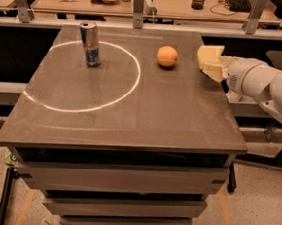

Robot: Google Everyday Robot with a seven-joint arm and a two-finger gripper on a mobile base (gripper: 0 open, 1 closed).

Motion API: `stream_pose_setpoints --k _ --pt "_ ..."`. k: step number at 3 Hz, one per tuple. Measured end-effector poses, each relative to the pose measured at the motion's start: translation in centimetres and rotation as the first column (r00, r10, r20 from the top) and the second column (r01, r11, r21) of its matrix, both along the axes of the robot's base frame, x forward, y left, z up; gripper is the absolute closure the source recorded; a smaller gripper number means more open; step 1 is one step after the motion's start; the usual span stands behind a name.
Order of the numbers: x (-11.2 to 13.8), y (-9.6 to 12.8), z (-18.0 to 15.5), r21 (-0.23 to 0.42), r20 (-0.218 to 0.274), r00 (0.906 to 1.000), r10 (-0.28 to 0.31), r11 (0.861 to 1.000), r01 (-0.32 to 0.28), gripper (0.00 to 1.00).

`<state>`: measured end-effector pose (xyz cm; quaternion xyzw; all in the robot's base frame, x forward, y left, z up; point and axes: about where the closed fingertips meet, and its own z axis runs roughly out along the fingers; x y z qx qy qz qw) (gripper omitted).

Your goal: Move sponge near orange

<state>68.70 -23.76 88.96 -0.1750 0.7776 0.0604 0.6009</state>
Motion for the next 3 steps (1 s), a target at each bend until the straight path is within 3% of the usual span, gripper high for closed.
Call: stream_pose_setpoints --k 3 --pt "4.6 4.2 -2.6 0.083 -0.047 0.989 0.14 0.987 -0.136 1.0"
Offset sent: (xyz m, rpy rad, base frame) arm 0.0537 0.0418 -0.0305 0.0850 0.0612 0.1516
